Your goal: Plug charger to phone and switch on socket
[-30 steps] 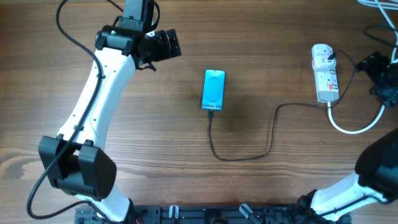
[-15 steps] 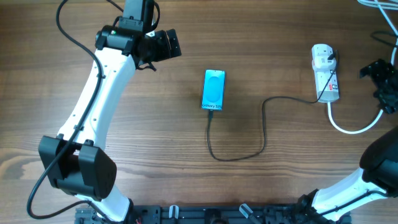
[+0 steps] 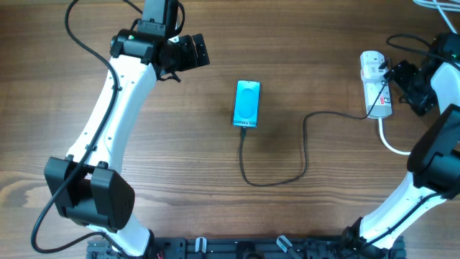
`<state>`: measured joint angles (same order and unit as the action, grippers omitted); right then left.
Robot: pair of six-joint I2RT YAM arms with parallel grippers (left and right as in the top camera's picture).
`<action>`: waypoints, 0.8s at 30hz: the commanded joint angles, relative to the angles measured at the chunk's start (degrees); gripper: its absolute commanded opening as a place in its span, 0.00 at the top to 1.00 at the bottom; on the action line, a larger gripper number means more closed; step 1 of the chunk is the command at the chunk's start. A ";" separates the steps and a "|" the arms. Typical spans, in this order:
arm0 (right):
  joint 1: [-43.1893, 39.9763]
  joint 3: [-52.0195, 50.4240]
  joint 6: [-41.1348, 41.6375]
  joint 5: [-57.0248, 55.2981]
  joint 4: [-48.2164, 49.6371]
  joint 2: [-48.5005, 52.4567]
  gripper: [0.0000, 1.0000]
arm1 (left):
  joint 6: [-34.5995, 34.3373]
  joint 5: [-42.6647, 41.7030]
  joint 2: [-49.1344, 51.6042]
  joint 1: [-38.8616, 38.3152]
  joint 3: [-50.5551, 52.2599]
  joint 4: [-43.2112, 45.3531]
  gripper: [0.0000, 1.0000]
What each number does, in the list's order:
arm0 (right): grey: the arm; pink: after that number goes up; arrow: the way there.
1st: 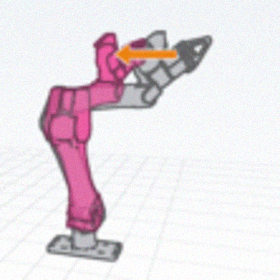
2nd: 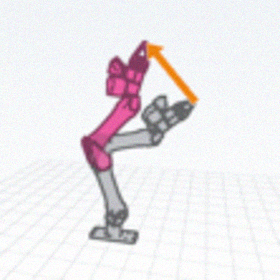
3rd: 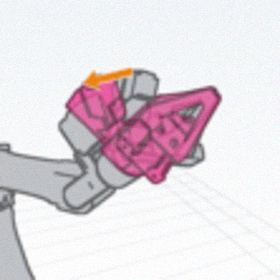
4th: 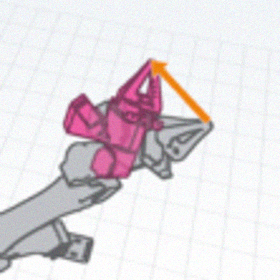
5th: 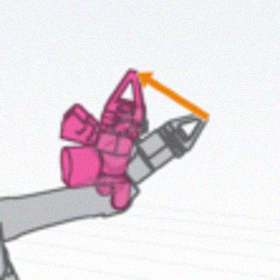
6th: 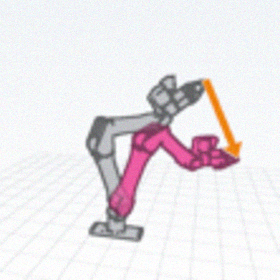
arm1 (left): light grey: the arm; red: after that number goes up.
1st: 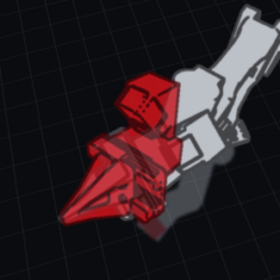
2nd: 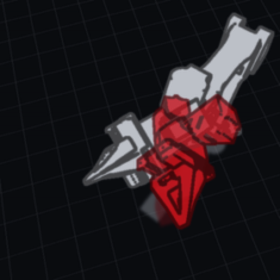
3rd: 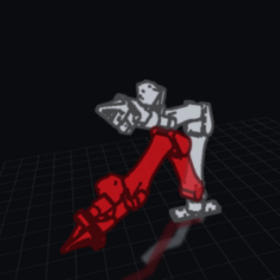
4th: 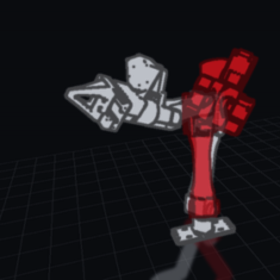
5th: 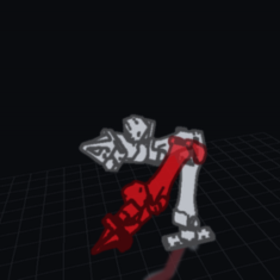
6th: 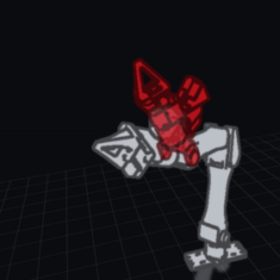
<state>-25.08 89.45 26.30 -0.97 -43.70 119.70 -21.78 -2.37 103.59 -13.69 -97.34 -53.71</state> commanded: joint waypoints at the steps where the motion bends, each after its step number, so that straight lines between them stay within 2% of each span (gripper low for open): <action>1: -0.26 -0.28 -2.67 -0.02 1.14 0.87 0.00 | -0.35 0.94 0.35 0.09 0.15 0.09 0.00; 7: -0.15 -1.88 -4.22 1.25 3.63 1.57 0.00 | -0.35 0.94 0.35 0.09 0.15 0.09 0.00; 12: -0.11 -2.16 -4.24 1.46 3.85 4.50 0.00 | -0.35 0.94 0.35 0.09 0.15 0.09 0.00; 24: -0.11 -2.16 -8.07 4.98 2.51 4.61 0.00 | -0.35 0.94 0.35 0.09 0.15 0.09 0.00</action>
<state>-25.87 88.29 20.91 1.30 -39.72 121.99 -21.78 -2.37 103.59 -13.69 -97.34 -53.71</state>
